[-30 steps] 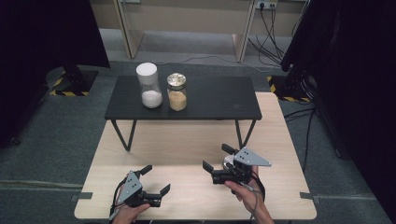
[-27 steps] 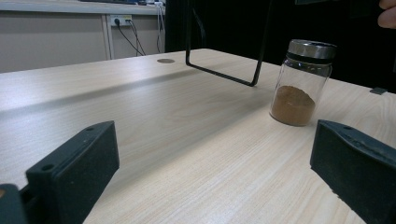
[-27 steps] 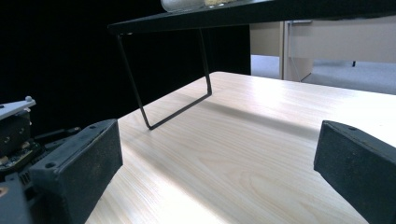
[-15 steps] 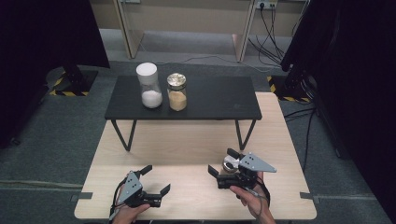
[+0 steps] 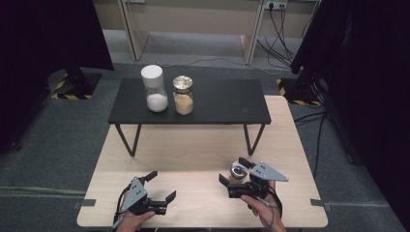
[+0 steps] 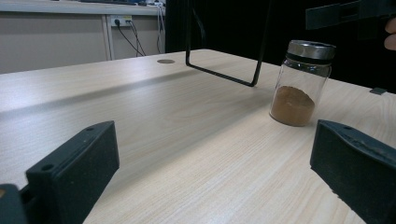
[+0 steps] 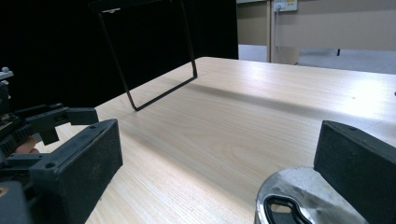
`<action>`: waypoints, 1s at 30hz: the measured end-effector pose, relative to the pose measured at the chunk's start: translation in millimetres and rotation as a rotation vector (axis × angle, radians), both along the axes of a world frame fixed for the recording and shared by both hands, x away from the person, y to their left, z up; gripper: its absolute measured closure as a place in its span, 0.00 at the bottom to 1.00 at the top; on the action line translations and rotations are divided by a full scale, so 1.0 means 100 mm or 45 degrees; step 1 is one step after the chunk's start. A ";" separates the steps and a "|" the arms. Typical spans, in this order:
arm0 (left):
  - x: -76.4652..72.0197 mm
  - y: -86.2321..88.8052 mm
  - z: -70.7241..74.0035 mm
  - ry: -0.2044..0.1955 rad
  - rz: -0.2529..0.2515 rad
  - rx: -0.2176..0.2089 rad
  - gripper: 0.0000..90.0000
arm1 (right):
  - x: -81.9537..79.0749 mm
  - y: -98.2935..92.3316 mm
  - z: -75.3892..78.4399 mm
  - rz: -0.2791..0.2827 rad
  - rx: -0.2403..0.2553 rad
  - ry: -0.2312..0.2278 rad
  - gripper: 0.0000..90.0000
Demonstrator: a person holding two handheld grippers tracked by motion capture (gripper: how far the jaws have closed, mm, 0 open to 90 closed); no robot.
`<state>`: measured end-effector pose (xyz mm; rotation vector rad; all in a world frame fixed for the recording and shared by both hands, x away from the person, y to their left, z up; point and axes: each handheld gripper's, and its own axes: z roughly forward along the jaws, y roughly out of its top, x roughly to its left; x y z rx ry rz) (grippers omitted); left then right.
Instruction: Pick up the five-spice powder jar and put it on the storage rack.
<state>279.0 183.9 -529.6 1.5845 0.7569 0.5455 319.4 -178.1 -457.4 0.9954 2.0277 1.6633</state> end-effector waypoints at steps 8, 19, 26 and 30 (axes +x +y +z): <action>-0.01 0.00 0.01 -0.004 -0.004 -0.002 0.01 | -0.03 -0.02 -0.01 -0.005 -0.014 -0.007 0.01; -0.01 -0.01 0.00 -0.006 -0.010 0.004 0.01 | -0.06 -0.05 -0.09 -0.023 -0.057 -0.007 0.01; -0.01 -0.01 0.00 -0.005 -0.013 0.003 0.01 | -0.08 -0.09 -0.12 -0.036 -0.066 -0.007 0.02; -0.01 -0.01 0.00 -0.006 -0.013 0.005 0.01 | -0.10 -0.11 -0.13 -0.044 -0.068 -0.011 0.02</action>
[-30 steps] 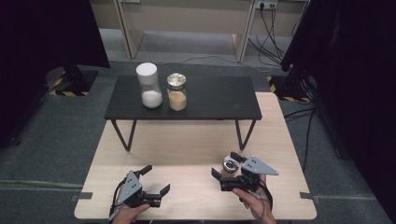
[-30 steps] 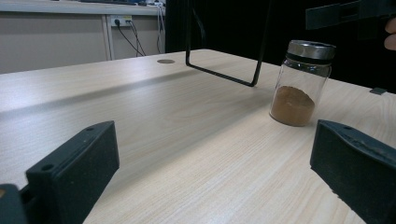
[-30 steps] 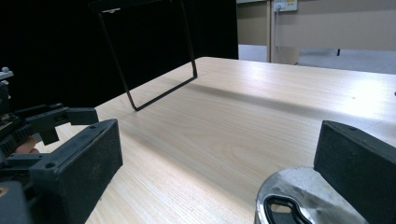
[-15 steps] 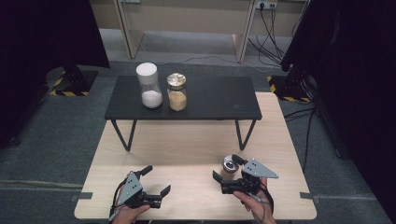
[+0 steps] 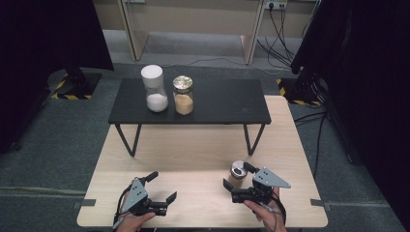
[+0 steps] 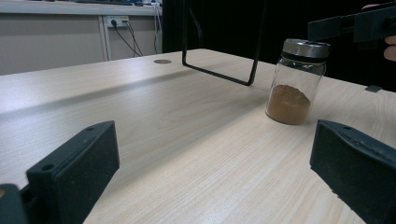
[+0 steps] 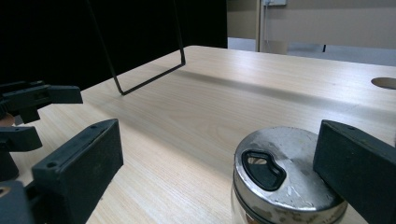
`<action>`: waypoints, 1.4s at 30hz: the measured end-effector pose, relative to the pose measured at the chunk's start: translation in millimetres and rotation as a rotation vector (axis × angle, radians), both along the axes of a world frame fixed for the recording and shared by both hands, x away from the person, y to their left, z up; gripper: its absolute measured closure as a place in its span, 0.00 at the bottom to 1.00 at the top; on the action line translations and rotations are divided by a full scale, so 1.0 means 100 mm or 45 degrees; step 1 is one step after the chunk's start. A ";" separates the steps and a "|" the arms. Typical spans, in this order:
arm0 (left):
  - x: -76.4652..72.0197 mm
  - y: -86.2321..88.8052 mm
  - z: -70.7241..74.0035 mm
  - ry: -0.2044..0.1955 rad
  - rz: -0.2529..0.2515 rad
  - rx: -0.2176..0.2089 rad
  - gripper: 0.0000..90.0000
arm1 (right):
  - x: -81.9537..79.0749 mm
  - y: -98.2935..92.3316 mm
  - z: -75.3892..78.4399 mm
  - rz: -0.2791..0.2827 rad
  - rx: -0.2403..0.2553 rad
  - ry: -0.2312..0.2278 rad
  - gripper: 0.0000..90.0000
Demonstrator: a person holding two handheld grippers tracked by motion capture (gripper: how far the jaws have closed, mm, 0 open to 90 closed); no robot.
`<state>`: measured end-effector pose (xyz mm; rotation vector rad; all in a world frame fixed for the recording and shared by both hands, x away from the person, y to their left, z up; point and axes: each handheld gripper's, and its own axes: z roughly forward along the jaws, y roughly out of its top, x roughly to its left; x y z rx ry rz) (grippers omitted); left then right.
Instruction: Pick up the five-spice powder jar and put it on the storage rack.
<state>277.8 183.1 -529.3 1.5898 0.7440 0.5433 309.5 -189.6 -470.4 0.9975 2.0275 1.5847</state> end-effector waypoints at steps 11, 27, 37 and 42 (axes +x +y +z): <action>0.00 0.00 0.00 0.001 0.000 0.003 0.01 | -0.03 -0.06 -0.01 -0.016 -0.007 -0.013 0.02; 0.00 0.00 0.00 -0.001 -0.001 0.004 0.01 | 0.02 -0.15 -0.09 -0.067 -0.038 -0.009 0.02; 0.00 0.00 0.00 -0.001 -0.001 0.002 0.01 | 0.03 -0.14 -0.13 -0.066 -0.051 0.007 0.02; 0.00 0.00 0.00 -0.002 -0.001 0.002 0.01 | 0.03 -0.13 -0.14 -0.064 -0.053 0.010 0.02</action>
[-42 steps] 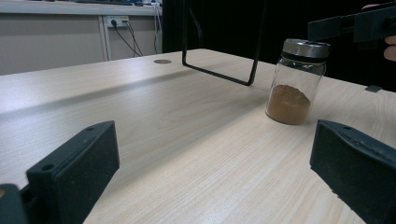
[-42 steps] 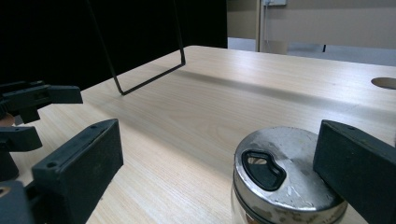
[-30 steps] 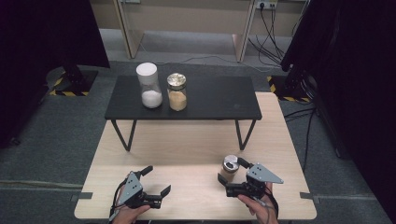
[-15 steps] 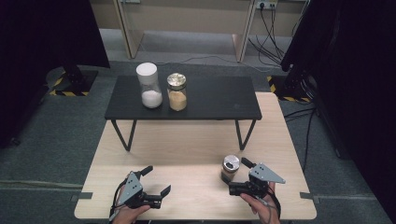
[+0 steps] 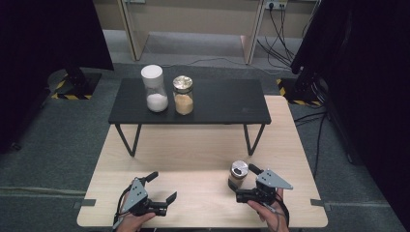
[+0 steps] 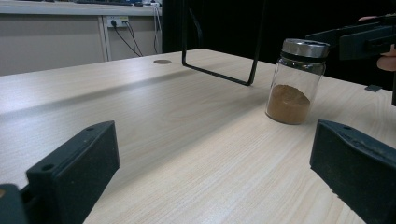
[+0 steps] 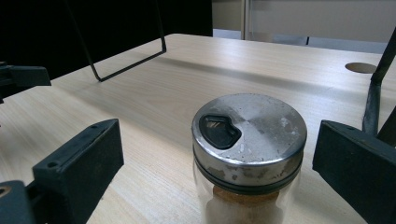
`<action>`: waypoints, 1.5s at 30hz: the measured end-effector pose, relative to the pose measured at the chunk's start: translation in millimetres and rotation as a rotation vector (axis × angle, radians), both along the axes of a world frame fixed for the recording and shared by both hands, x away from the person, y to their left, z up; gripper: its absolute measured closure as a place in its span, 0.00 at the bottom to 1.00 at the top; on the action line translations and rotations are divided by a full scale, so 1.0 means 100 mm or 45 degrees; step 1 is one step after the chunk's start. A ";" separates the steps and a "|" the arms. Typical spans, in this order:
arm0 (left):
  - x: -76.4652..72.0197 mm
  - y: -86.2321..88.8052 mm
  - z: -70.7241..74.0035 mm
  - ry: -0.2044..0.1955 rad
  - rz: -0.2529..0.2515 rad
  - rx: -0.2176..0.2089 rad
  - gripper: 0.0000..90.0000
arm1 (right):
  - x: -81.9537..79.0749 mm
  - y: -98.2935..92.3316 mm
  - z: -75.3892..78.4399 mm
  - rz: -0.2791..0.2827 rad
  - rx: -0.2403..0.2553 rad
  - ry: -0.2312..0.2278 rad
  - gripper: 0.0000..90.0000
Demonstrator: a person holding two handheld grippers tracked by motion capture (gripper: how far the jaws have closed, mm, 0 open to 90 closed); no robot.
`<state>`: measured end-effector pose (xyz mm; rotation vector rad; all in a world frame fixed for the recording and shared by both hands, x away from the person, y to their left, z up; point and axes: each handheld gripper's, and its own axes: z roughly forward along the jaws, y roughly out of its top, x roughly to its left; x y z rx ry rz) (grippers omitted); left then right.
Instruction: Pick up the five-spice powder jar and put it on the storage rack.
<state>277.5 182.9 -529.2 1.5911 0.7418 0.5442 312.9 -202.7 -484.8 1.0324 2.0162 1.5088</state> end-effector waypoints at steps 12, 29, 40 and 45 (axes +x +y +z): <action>0.00 0.00 0.00 -0.002 -0.001 0.000 0.01 | 0.02 0.00 -0.05 -0.006 -0.015 0.005 0.02; 0.00 0.00 0.00 0.002 -0.001 0.001 0.01 | 0.05 -0.02 -0.07 -0.025 -0.022 0.014 0.03; 0.00 0.00 0.00 0.004 -0.002 0.002 0.01 | 0.09 -0.02 -0.14 -0.042 -0.037 0.031 0.04; 0.00 0.00 0.00 0.003 -0.002 0.001 0.01 | 0.09 -0.02 -0.16 -0.047 -0.047 0.036 0.04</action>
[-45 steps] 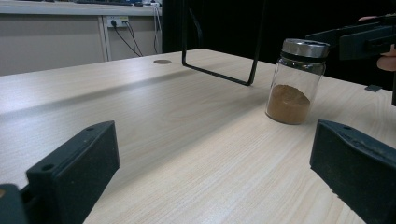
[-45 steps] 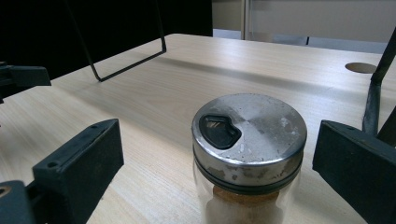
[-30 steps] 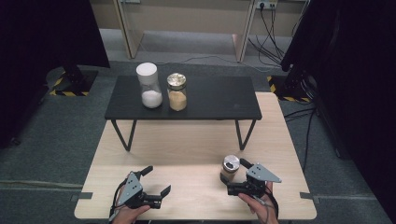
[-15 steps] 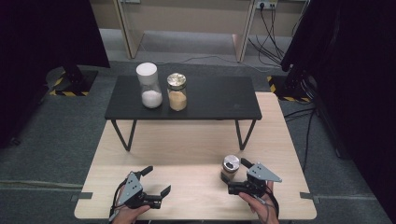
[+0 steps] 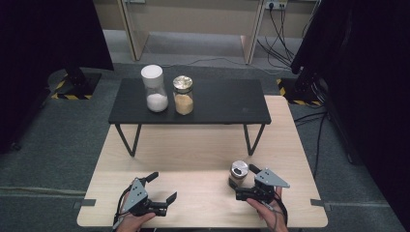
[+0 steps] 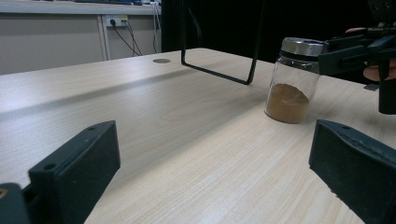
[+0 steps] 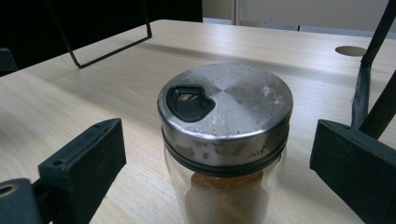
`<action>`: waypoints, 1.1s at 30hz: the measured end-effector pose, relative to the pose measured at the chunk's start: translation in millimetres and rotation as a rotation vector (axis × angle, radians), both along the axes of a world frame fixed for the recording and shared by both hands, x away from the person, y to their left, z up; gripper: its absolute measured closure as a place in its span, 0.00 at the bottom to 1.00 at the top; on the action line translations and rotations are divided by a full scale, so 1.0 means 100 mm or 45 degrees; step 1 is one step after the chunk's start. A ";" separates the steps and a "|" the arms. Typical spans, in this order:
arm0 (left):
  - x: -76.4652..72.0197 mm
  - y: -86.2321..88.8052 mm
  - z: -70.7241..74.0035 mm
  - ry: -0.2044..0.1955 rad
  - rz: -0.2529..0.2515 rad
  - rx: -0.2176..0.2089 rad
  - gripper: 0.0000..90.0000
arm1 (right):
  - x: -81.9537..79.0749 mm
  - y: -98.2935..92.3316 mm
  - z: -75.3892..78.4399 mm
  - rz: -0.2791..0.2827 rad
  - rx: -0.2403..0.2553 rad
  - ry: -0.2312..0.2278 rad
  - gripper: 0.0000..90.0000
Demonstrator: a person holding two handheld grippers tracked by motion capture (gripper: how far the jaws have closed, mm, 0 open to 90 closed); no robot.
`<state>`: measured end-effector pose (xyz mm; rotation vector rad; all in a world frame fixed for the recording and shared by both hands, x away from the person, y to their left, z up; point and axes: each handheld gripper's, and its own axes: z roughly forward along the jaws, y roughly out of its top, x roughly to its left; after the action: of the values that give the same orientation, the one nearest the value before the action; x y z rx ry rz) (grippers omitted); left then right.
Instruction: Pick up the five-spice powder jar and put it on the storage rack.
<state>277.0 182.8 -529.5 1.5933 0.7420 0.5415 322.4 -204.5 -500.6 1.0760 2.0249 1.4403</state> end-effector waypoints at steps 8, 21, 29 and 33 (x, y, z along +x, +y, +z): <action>0.00 0.00 0.00 0.000 -0.001 0.000 0.01 | 0.00 0.01 -0.01 -0.002 -0.008 -0.001 0.05; 0.00 0.00 0.00 0.001 -0.004 0.005 0.01 | 0.00 0.07 -0.10 0.026 -0.056 0.030 0.06; -0.01 -0.01 0.00 -0.003 -0.006 0.008 0.02 | -0.01 0.08 -0.10 0.027 -0.052 0.025 0.06; 0.00 -0.01 0.00 -0.002 -0.006 0.009 0.02 | 0.00 0.06 -0.08 0.016 -0.043 0.018 0.07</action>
<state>276.6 182.2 -529.6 1.6007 0.7354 0.5422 322.0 -198.4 -509.0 1.0639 2.0619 1.4036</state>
